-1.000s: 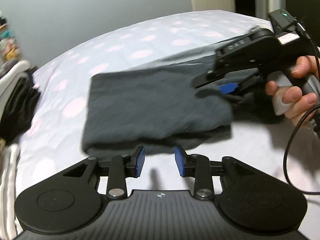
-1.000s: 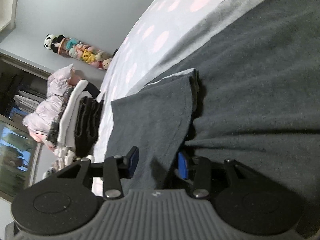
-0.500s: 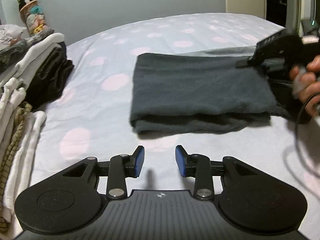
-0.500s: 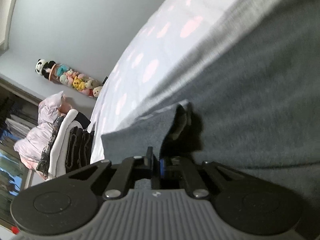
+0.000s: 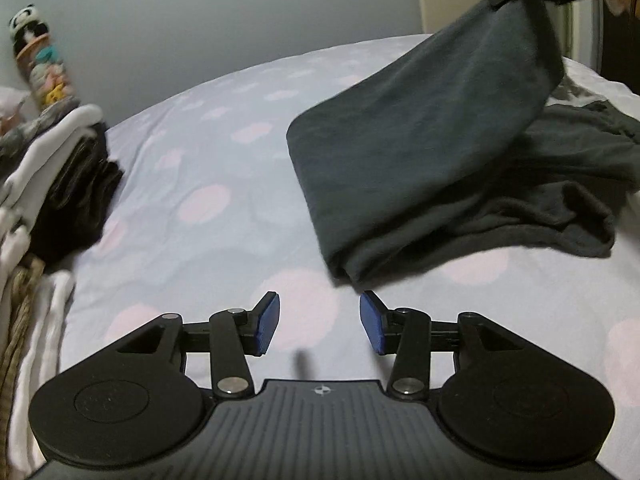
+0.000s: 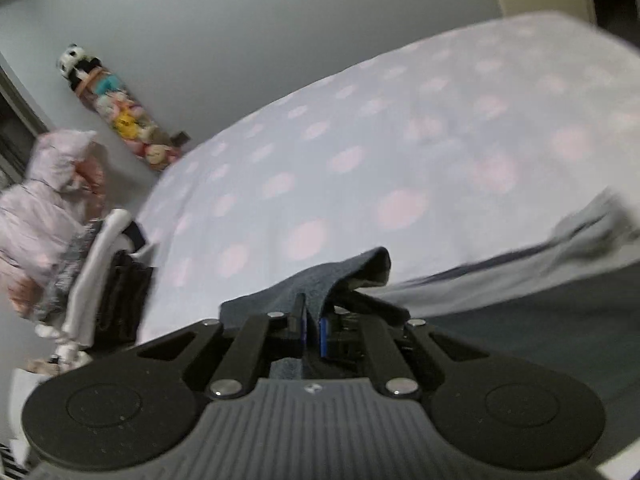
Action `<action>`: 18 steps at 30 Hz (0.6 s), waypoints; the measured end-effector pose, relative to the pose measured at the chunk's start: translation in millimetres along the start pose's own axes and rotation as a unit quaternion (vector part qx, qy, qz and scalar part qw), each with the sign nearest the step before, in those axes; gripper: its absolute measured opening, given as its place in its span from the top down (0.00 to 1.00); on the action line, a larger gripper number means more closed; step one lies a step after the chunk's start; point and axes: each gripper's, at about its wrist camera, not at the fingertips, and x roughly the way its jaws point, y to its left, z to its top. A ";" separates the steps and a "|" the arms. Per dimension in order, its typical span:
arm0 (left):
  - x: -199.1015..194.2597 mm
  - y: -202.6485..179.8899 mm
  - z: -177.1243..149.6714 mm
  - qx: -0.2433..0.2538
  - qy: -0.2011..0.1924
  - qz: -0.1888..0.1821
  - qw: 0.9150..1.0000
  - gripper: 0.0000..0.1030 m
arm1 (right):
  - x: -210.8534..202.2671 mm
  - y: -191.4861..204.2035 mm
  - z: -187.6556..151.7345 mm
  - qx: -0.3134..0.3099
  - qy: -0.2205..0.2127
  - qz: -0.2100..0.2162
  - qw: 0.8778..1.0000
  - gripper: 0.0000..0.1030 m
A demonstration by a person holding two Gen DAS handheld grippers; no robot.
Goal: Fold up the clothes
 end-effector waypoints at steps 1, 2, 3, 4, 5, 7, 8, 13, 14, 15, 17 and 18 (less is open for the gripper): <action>0.4 -3.9 3.1 0.004 -0.002 -0.004 1.000 0.49 | -8.9 -7.9 6.9 -0.006 0.002 -0.016 1.000 0.93; 0.4 -8.3 6.1 0.009 -0.005 -0.008 1.000 0.49 | -17.6 -16.7 12.9 -0.011 0.003 -0.032 0.999 0.93; 0.8 -11.9 9.6 0.014 -0.007 -0.013 1.000 0.49 | -24.3 -25.0 17.8 -0.014 0.003 -0.047 0.999 0.93; 0.4 -16.4 13.0 0.019 -0.010 -0.017 1.000 0.49 | -29.9 -33.1 22.3 -0.016 0.003 -0.061 0.998 0.93; 0.2 -19.7 15.5 0.023 -0.012 -0.020 0.999 0.48 | -36.4 -43.0 27.0 -0.017 0.005 -0.075 0.997 0.93; 0.9 -25.2 20.8 0.026 -0.015 -0.027 0.999 0.47 | -47.4 -64.8 34.6 -0.011 0.011 -0.101 0.995 0.93; 1.7 -27.4 23.5 0.025 -0.016 -0.030 0.999 0.46 | -51.8 -77.2 37.8 -0.007 0.014 -0.113 0.993 0.93; 9.8 -27.5 40.2 -0.020 -0.001 -0.058 0.998 0.46 | -62.3 -132.6 45.8 0.007 0.018 -0.172 0.985 0.93; 11.4 -26.4 44.5 -0.034 0.001 -0.068 0.997 0.46 | -61.9 -144.7 46.0 0.014 0.020 -0.182 0.983 0.93; 13.5 -25.1 48.5 -0.047 0.003 -0.077 0.996 0.45 | -59.7 -157.6 44.9 0.024 0.023 -0.191 0.981 0.93; 19.9 -23.4 56.7 -0.070 0.010 -0.096 0.993 0.45 | -51.7 -180.1 42.2 0.039 0.029 -0.209 0.977 0.93; 24.0 -22.5 60.4 -0.081 0.014 -0.103 0.991 0.44 | -46.7 -192.2 40.2 0.046 0.029 -0.218 0.974 0.93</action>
